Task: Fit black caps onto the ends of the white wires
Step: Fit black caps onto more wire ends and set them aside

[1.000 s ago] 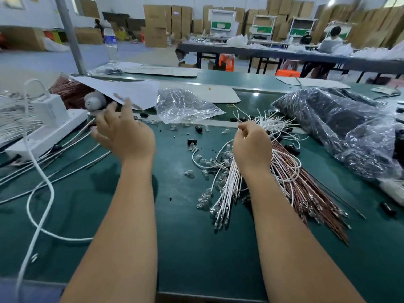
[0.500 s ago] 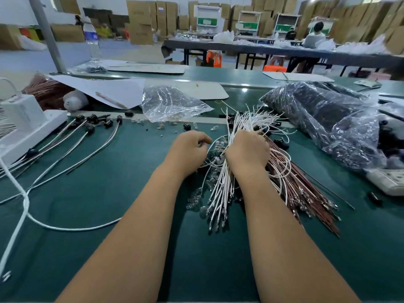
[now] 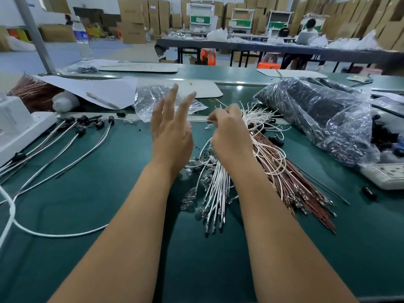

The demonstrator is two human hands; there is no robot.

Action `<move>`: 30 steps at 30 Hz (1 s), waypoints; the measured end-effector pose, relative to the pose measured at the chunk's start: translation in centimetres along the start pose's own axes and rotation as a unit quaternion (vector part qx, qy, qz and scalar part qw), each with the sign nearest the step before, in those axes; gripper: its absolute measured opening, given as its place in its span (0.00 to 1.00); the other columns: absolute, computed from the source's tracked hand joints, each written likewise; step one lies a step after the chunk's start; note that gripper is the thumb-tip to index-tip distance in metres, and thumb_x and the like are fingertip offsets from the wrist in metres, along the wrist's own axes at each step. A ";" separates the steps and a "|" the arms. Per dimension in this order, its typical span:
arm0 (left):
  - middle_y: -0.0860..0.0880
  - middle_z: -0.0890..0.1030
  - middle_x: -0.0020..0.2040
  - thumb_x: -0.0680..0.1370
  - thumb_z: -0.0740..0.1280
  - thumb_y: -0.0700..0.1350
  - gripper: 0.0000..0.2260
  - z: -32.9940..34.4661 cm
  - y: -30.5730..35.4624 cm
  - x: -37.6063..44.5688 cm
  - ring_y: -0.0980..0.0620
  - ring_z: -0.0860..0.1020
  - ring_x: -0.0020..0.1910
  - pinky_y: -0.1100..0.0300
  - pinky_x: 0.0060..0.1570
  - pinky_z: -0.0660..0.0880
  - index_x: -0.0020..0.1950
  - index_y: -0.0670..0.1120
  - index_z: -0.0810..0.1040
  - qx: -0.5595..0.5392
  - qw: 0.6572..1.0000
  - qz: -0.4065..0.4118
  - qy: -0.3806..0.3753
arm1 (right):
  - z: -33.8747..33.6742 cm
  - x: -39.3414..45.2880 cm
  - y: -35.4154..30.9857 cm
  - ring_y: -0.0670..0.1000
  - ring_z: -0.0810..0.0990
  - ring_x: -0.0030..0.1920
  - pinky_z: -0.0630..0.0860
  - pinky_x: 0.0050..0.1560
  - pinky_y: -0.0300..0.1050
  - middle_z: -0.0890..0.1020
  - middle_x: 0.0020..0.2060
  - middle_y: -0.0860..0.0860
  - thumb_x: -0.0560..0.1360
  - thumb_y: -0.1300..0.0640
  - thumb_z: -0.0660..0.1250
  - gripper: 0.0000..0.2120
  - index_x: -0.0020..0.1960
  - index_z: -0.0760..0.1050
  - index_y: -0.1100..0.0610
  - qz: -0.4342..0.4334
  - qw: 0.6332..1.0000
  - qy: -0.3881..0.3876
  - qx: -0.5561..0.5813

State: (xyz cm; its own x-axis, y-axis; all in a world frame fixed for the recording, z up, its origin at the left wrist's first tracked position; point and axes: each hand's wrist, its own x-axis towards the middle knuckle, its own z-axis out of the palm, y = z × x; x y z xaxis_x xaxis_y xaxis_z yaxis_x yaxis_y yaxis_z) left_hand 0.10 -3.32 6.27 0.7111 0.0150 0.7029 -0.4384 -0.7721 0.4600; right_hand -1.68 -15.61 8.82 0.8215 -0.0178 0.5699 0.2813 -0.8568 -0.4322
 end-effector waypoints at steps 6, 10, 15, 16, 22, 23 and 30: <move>0.51 0.82 0.49 0.82 0.57 0.44 0.11 -0.9 -1.4 0.4 0.48 0.75 0.56 0.49 0.65 0.58 0.55 0.49 0.79 0.014 1.000 -0.012 -0.011 | -0.4 0.0 0.0 0.52 0.74 0.38 0.77 0.36 0.47 0.73 0.52 0.56 0.75 0.72 0.61 0.12 0.54 0.77 0.62 -0.013 0.991 0.134 0.016; 0.48 0.79 0.36 0.82 0.61 0.48 0.12 -1.8 -2.6 0.3 0.42 0.77 0.40 0.50 0.43 0.75 0.51 0.44 0.81 -0.057 0.995 -0.037 -0.068 | -0.4 0.0 1.0 0.54 0.73 0.52 0.62 0.53 0.42 0.76 0.53 0.53 0.72 0.70 0.63 0.16 0.56 0.79 0.57 0.032 0.981 0.152 -0.118; 0.52 0.78 0.35 0.80 0.62 0.53 0.08 -1.5 -2.0 0.1 0.49 0.76 0.37 0.53 0.40 0.74 0.50 0.55 0.80 -0.079 0.989 -0.013 -0.122 | 1.1 -0.4 -0.6 0.51 0.71 0.60 0.53 0.56 0.47 0.79 0.55 0.45 0.77 0.56 0.63 0.10 0.57 0.78 0.49 -0.127 0.980 0.037 -0.146; 0.52 0.79 0.36 0.80 0.63 0.52 0.08 -1.5 -2.2 0.1 0.48 0.76 0.38 0.51 0.41 0.75 0.50 0.53 0.81 -0.083 0.989 -0.016 -0.123 | 1.3 -0.4 -0.7 0.50 0.73 0.56 0.53 0.53 0.46 0.81 0.52 0.45 0.78 0.56 0.62 0.10 0.55 0.79 0.49 -0.132 0.979 0.032 -0.153; 0.49 0.81 0.29 0.74 0.72 0.48 0.06 -2.2 -2.8 0.4 0.61 0.72 0.23 0.72 0.28 0.67 0.42 0.46 0.85 -0.198 0.976 -0.073 -0.047 | 1.0 -0.3 0.5 0.51 0.72 0.42 0.55 0.45 0.45 0.83 0.44 0.48 0.76 0.64 0.63 0.11 0.53 0.80 0.53 -0.026 0.992 0.047 -0.118; 0.49 0.80 0.28 0.74 0.73 0.48 0.07 -2.3 -2.8 0.4 0.61 0.71 0.22 0.71 0.29 0.67 0.39 0.46 0.84 -0.210 0.973 -0.087 -0.038 | 1.2 -0.3 0.3 0.51 0.72 0.41 0.55 0.45 0.45 0.83 0.43 0.49 0.76 0.64 0.62 0.11 0.53 0.80 0.53 -0.022 0.992 0.041 -0.115; 0.54 0.80 0.30 0.77 0.67 0.56 0.13 -2.9 -4.9 0.7 0.57 0.69 0.25 0.61 0.31 0.68 0.37 0.49 0.81 -0.222 0.948 -0.198 0.118 | 0.7 -0.1 1.3 0.53 0.76 0.40 0.68 0.40 0.43 0.83 0.44 0.54 0.77 0.67 0.57 0.16 0.60 0.77 0.58 0.085 0.995 0.057 0.022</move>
State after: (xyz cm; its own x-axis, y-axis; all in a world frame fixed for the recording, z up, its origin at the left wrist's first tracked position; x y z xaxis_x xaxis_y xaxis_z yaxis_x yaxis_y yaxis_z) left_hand 1.14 2.33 6.12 0.7488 0.4289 0.5054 -0.3883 -0.3341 0.8588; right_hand -1.04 -16.39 7.68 0.7987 -0.2208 0.5598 0.1665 -0.8128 -0.5582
